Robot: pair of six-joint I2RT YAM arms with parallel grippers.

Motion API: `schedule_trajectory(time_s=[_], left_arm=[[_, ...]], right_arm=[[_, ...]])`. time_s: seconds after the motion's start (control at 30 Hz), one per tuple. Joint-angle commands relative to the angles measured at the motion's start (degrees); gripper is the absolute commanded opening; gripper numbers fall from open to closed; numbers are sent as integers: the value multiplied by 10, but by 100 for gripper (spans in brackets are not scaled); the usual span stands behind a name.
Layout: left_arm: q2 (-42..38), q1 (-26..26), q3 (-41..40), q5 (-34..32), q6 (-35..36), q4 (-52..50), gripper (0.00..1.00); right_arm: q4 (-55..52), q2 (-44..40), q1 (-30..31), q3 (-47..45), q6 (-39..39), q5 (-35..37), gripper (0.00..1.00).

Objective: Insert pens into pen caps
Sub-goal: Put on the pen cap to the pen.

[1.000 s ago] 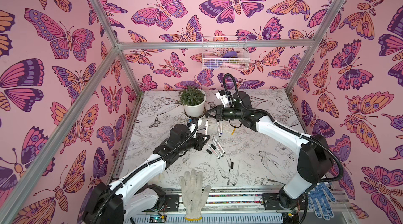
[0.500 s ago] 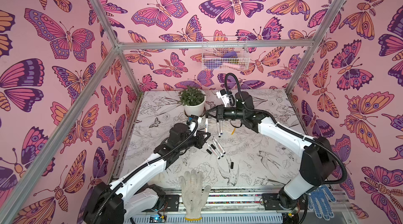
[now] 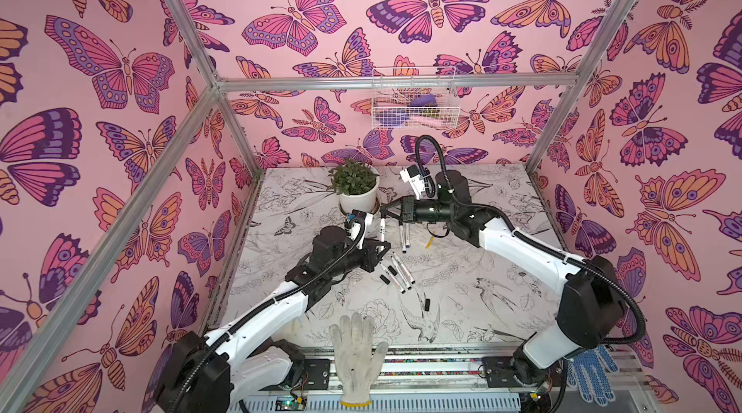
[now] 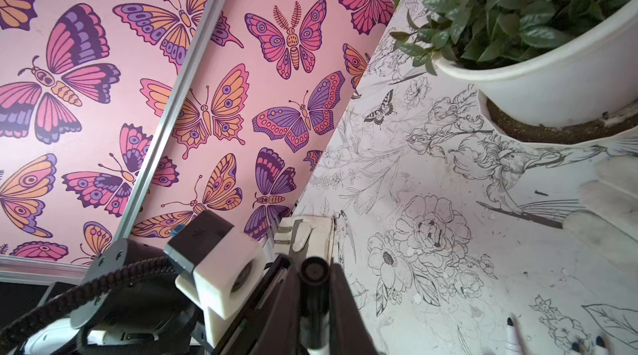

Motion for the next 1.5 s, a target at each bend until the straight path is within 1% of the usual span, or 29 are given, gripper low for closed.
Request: schedule_trajectory(time_s=[0.0, 0.13, 0.27, 0.3, 0.33, 0.4, 0.6, 0.77, 0.97, 1.1, 1.37, 1.4, 1.47], left_arm=[[27, 9, 22, 3, -31, 61, 0], [59, 10, 57, 31, -50, 88, 0], [70, 13, 63, 37, -89, 148, 0], [73, 14, 64, 37, -89, 162, 0], [75, 16, 64, 40, -111, 176, 0], [77, 16, 70, 35, -118, 182, 0], [69, 16, 72, -60, -107, 171, 0], [72, 14, 79, -81, -93, 165, 0], [69, 14, 86, -120, -85, 145, 0], [69, 14, 94, -126, -75, 135, 0], [78, 14, 121, -117, -63, 131, 0], [99, 14, 123, -117, -64, 131, 0], [103, 14, 127, -116, -63, 132, 0]], right_arm=[[-45, -30, 3, -3, -38, -13, 0], [-73, -35, 10, -1, -78, -7, 0], [-96, -40, 14, -8, -106, -6, 0], [-97, -43, 14, -13, -108, -6, 0], [-95, -44, 14, -17, -107, -8, 0], [-94, -46, 13, -20, -113, -16, 0], [-116, -36, 4, -14, -145, -63, 0], [-189, -20, -4, -1, -189, -95, 0], [-211, -23, -3, -22, -191, -115, 0], [-252, -33, 1, -39, -220, -100, 0], [-310, -44, 18, -76, -260, -71, 0], [-316, -44, 20, -78, -264, -69, 0], [-329, -45, 25, -81, -270, -68, 0]])
